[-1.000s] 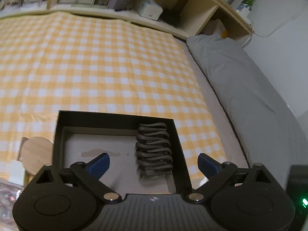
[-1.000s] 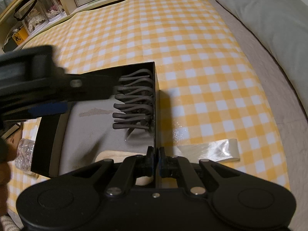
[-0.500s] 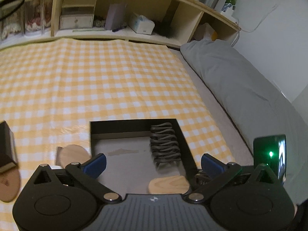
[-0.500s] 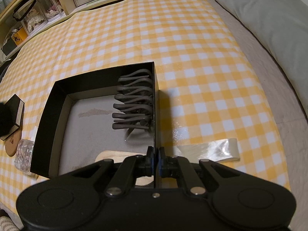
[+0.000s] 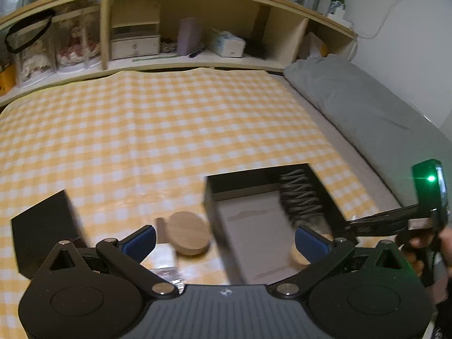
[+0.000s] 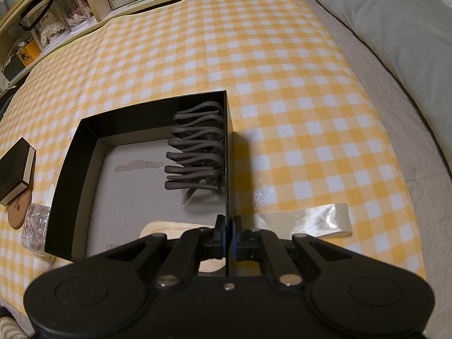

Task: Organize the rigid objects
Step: 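Move the left gripper to the clear plastic case with pink items, then grasp the clear plastic case with the left gripper and lift, then lower the clear case into the black box and open left gripper, then lift the left gripper out of the box toward the clear blister tray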

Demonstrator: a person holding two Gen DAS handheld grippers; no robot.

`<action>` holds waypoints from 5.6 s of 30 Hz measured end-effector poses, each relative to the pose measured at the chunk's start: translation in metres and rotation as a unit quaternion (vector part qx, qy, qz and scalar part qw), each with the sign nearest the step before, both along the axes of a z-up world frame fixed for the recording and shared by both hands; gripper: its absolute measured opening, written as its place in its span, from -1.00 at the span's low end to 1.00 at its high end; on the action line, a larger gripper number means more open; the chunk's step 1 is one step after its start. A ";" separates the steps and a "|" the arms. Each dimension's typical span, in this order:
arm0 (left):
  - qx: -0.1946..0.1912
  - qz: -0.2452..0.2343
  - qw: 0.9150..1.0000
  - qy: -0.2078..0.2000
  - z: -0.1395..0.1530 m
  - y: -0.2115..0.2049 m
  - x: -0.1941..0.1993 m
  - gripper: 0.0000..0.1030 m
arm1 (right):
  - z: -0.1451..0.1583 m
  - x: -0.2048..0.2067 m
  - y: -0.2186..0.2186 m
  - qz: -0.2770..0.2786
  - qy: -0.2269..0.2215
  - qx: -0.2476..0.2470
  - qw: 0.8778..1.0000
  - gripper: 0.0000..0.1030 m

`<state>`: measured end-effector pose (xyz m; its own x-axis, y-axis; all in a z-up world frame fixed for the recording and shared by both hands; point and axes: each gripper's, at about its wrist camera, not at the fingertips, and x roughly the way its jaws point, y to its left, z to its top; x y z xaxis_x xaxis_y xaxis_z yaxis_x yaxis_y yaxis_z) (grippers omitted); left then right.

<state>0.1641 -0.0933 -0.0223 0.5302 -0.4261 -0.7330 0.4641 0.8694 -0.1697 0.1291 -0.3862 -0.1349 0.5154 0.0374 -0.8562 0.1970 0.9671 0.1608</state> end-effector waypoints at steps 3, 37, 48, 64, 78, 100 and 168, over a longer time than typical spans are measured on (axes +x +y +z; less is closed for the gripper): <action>0.001 0.004 1.000 0.010 -0.006 0.024 0.010 1.00 | 0.000 0.000 0.000 0.000 0.000 0.000 1.000 -0.90; 0.079 0.087 0.986 0.120 -0.107 0.013 0.036 0.95 | -0.001 0.001 0.000 0.007 0.005 -0.011 1.000 -0.91; 0.114 0.098 0.981 0.122 -0.115 0.020 0.044 0.63 | -0.001 0.002 0.001 0.007 0.005 -0.011 1.000 -0.91; 0.013 0.135 0.987 0.084 -0.043 0.023 0.030 0.48 | -0.001 0.002 0.002 0.007 0.006 -0.012 1.000 -0.91; -0.093 0.097 0.985 0.106 -0.036 -0.078 0.043 0.48 | -0.002 0.002 0.002 0.008 0.006 -0.013 1.000 -0.91; -0.068 0.127 0.986 0.089 -0.095 -0.130 0.086 0.82 | -0.001 0.002 0.001 0.012 0.006 -0.014 1.000 -0.91; 0.123 -0.088 0.987 0.062 -0.117 -0.157 0.066 -0.11 | 0.001 0.002 0.001 0.017 0.006 -0.018 1.000 -0.91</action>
